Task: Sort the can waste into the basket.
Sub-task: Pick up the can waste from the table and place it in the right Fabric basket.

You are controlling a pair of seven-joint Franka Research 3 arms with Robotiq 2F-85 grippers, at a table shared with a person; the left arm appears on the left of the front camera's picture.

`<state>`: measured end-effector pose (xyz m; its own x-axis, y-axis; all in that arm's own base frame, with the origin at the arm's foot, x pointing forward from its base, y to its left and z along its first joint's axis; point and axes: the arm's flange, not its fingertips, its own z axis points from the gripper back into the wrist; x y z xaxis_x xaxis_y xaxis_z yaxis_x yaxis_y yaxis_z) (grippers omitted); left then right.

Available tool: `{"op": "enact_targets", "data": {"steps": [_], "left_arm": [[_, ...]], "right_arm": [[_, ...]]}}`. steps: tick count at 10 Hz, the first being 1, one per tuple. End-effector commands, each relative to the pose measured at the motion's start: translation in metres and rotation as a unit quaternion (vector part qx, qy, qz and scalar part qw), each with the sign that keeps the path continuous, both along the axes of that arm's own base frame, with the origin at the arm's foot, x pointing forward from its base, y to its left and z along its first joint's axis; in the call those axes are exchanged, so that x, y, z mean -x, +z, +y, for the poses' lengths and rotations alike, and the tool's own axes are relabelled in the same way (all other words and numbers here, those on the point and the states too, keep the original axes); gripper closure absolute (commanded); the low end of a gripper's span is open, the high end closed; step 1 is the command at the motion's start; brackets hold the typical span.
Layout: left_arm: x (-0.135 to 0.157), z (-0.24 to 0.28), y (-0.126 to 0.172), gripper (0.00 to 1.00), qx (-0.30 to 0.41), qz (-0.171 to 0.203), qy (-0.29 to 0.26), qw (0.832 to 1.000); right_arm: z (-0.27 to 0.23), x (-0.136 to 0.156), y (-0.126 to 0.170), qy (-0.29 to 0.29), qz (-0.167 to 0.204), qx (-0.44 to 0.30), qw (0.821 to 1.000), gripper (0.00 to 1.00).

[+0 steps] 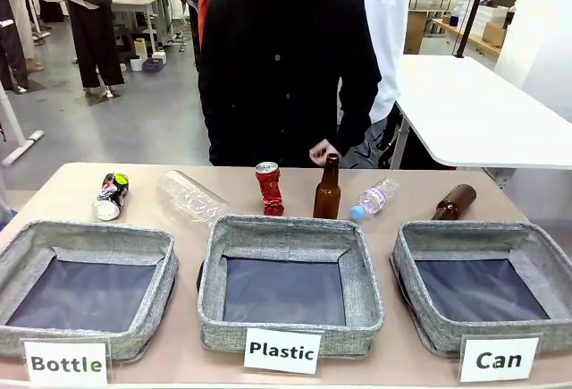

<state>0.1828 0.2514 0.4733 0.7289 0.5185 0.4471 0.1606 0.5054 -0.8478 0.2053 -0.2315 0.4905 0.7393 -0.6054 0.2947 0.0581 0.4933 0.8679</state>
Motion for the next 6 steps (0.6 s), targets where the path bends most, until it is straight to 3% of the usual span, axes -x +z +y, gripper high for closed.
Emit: {"op": "enact_targets", "data": {"steps": [1, 3, 4, 6], "left_arm": [[-0.018, -0.036, 0.013, 0.00, -0.071, -0.025, -0.080, 0.994], [-0.089, -0.092, 0.034, 0.00, -0.153, -0.031, -0.217, 0.964], [-0.120, -0.116, 0.038, 0.00, -0.201, -0.033, -0.272, 0.940], [-0.186, -0.165, 0.034, 0.00, -0.202, -0.027, -0.348, 0.915]], "right_arm": [[-0.004, -0.001, 0.002, 0.005, -0.015, 0.003, 1.000, 0.00], [-0.004, -0.001, 0.002, 0.005, -0.015, 0.003, 1.000, 0.00], [-0.004, -0.001, 0.002, 0.005, -0.015, 0.003, 1.000, 0.00], [-0.004, -0.001, 0.002, 0.005, -0.015, 0.003, 1.000, 0.00]]}}
